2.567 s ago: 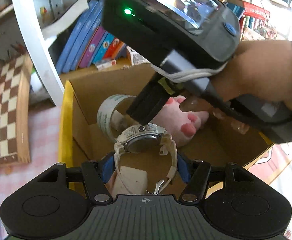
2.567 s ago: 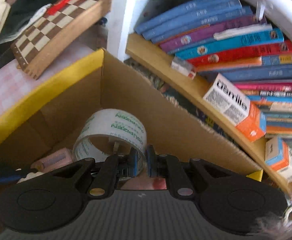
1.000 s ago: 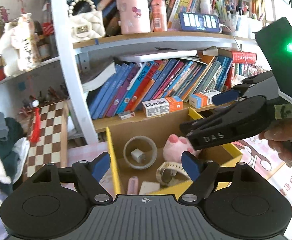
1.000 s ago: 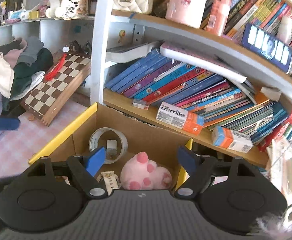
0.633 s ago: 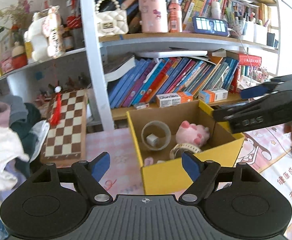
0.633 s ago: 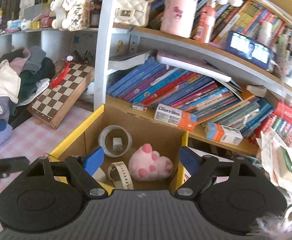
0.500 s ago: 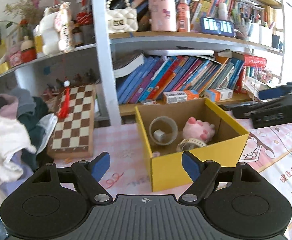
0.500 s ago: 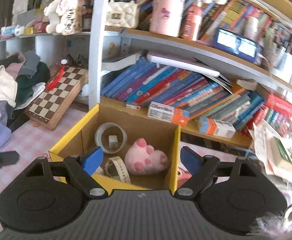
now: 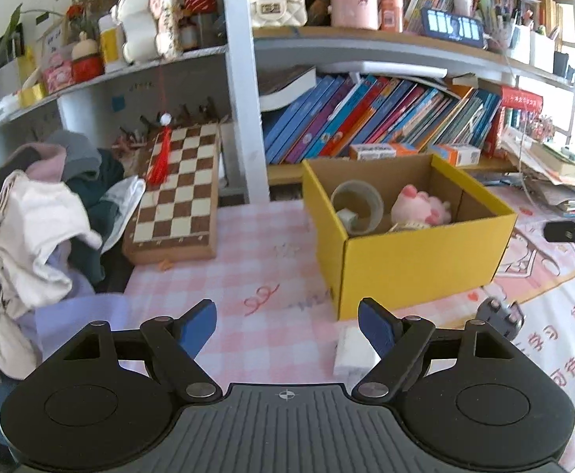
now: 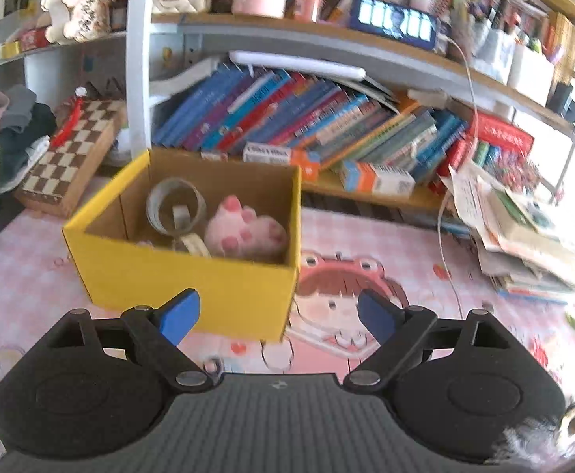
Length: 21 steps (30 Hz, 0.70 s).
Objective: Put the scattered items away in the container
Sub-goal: 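Move both tools back toward the white charger and grey toy car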
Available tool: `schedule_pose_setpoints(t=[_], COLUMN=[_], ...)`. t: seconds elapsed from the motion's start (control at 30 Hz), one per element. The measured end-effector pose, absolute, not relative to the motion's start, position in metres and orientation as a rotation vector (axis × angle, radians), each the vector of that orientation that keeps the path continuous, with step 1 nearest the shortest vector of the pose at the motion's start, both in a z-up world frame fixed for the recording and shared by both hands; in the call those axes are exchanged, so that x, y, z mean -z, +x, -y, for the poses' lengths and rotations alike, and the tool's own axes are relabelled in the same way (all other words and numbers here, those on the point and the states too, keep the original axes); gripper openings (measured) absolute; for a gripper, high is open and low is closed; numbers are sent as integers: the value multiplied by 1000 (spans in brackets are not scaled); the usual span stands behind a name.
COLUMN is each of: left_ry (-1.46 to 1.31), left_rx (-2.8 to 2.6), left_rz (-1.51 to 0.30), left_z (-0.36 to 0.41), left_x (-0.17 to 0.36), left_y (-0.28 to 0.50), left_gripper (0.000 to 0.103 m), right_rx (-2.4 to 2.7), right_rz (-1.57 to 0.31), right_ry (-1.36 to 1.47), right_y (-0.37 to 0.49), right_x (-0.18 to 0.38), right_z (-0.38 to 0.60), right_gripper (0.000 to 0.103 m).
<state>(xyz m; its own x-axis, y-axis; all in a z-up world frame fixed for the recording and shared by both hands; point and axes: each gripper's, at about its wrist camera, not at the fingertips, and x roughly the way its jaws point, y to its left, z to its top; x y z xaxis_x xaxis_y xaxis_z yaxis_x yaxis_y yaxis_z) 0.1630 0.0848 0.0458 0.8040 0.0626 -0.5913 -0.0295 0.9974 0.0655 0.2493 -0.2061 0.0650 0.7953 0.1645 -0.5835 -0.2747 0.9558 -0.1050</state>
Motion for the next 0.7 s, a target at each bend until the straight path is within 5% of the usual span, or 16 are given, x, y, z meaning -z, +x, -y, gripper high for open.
schedule_pose_setpoints(t=[0.7], left_ry=[37], left_rx=[-52], left_rz=[-767], left_z=[-84], left_x=[7], left_y=[133], left_gripper=[81], right_rx=[-218], right_rz=[-780], right_ry=[-217], right_y=[194], right_x=[9], right_z=[212], right_gripper=[90])
